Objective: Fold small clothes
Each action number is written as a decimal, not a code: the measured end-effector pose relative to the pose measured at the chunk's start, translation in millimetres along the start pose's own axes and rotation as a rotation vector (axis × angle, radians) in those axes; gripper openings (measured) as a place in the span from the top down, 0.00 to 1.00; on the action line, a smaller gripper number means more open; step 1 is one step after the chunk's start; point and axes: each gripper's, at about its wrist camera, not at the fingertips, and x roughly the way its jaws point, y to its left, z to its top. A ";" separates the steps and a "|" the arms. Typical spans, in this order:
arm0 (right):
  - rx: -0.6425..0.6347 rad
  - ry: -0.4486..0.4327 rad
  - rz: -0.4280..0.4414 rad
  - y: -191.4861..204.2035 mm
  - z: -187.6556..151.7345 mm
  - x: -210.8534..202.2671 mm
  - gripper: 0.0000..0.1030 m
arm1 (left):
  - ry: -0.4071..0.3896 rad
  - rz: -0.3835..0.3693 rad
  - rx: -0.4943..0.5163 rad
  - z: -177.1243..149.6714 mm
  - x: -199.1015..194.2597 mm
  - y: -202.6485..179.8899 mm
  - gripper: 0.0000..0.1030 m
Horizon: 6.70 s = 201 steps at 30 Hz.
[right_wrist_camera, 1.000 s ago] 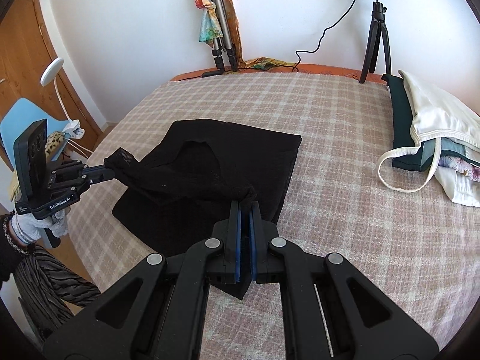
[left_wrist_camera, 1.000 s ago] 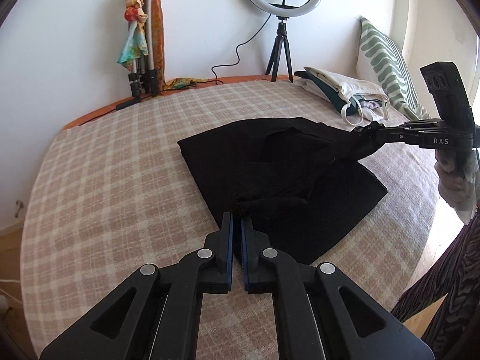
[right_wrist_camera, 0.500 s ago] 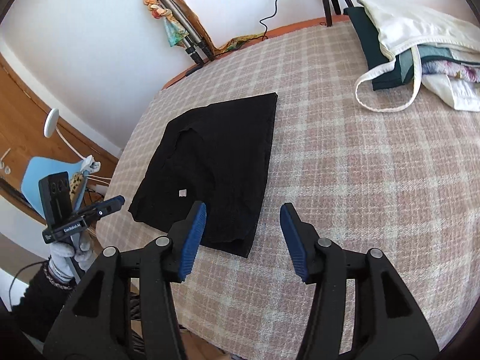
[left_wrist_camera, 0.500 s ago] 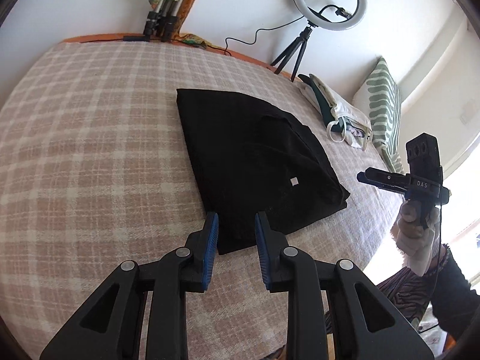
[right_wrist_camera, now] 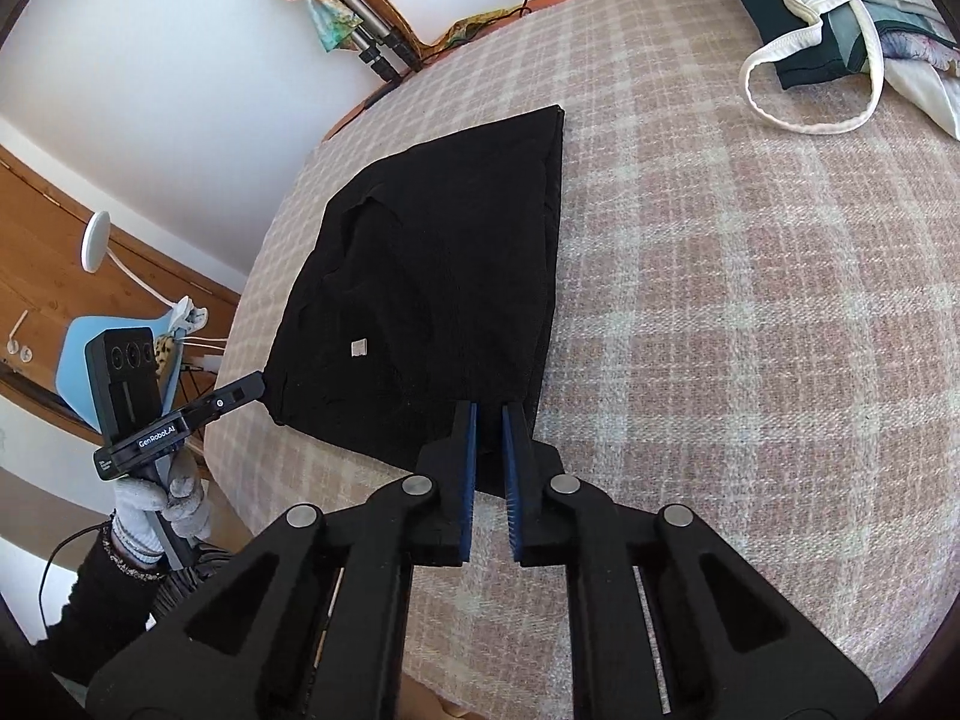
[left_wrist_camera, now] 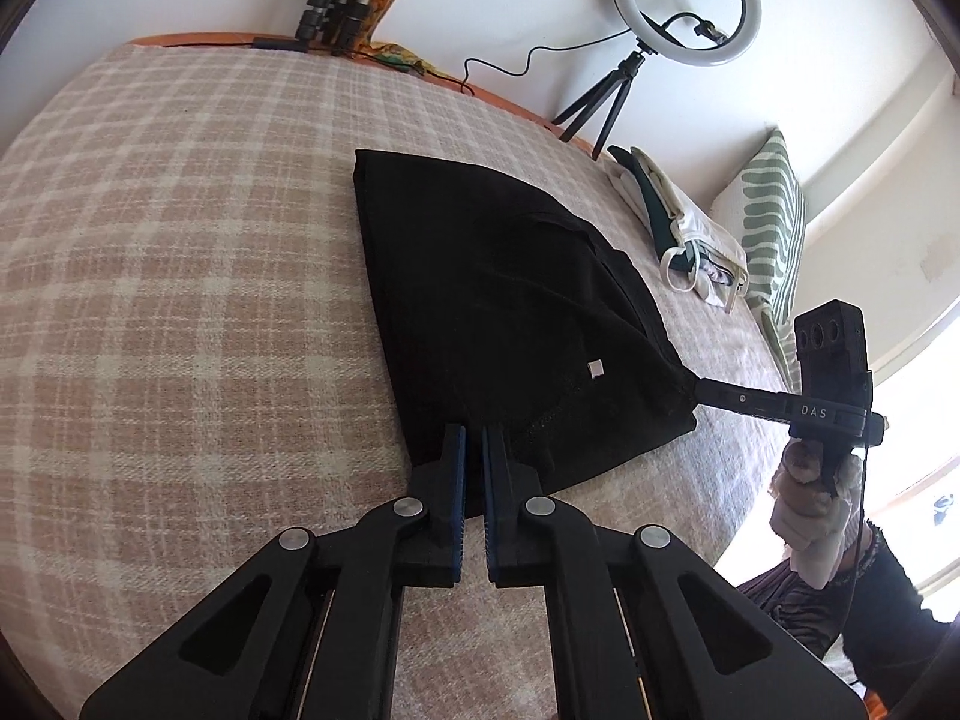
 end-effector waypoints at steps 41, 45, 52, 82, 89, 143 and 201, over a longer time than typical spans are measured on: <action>-0.199 -0.190 -0.083 65.2 81.6 2.1 0.74 | -0.118 0.122 0.157 84.8 13.7 -32.8 0.89; -0.201 -0.152 -0.083 74.1 99.5 38.5 0.74 | -0.113 0.116 0.164 108.1 45.9 -41.0 0.89; -0.203 -0.081 -0.099 73.6 115.1 86.8 0.74 | -0.061 0.121 0.131 115.6 90.7 -29.3 0.89; 0.101 -0.122 -0.188 -17.2 97.4 23.4 0.42 | -0.112 0.166 -0.111 128.0 49.2 67.8 0.58; 0.166 -0.046 -0.046 -22.3 44.6 2.9 0.42 | -0.077 0.042 -0.245 124.0 53.1 87.5 0.58; -0.081 -0.052 -0.197 72.6 26.4 -3.9 0.92 | -0.208 0.025 0.103 141.5 53.7 -27.0 0.96; 0.114 -0.295 -0.431 -233.0 192.8 -192.0 0.74 | -0.235 0.138 0.472 294.0 293.3 -286.6 0.86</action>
